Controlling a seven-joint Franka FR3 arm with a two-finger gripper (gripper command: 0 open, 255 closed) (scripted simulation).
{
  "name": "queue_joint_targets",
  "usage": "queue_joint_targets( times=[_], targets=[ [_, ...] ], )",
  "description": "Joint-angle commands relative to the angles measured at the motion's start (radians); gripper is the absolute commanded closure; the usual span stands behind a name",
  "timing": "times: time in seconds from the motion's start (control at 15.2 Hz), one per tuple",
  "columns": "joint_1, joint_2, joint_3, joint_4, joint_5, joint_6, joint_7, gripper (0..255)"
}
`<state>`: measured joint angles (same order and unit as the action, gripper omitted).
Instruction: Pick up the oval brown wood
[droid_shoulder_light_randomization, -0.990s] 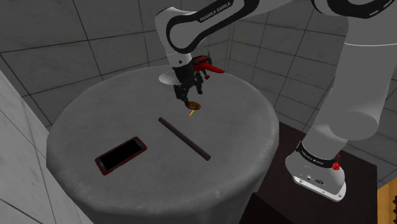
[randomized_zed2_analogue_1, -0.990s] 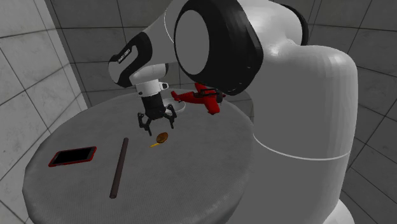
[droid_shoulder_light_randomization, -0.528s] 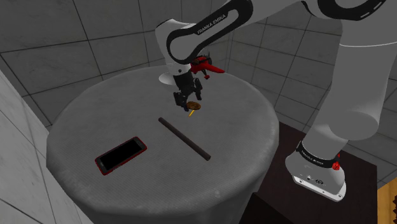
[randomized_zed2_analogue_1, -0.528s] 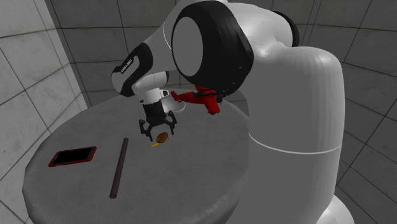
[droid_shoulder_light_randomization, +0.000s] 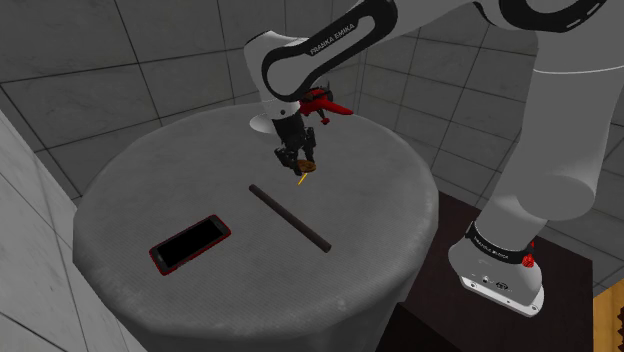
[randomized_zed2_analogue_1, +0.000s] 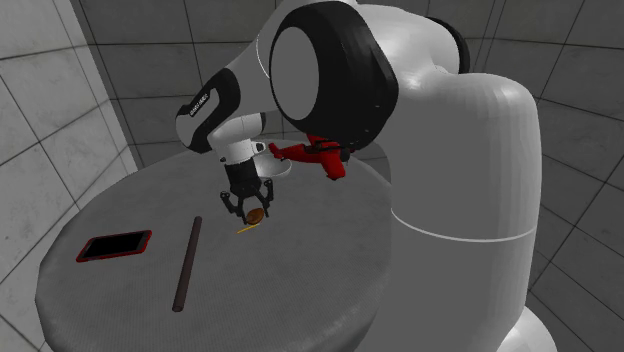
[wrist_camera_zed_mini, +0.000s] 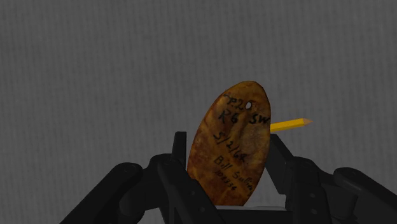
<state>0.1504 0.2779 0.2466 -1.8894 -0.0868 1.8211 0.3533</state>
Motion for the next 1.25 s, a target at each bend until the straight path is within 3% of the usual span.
queue_joint_targets(
  times=[0.0, 1.19],
  targets=[
    [0.0, 0.0, 0.0, 0.0, 0.0, 0.0, 0.0, 255],
    [-0.003, -0.072, 0.005, 0.114, 0.02, -0.184, -0.016, 255]
  ],
)
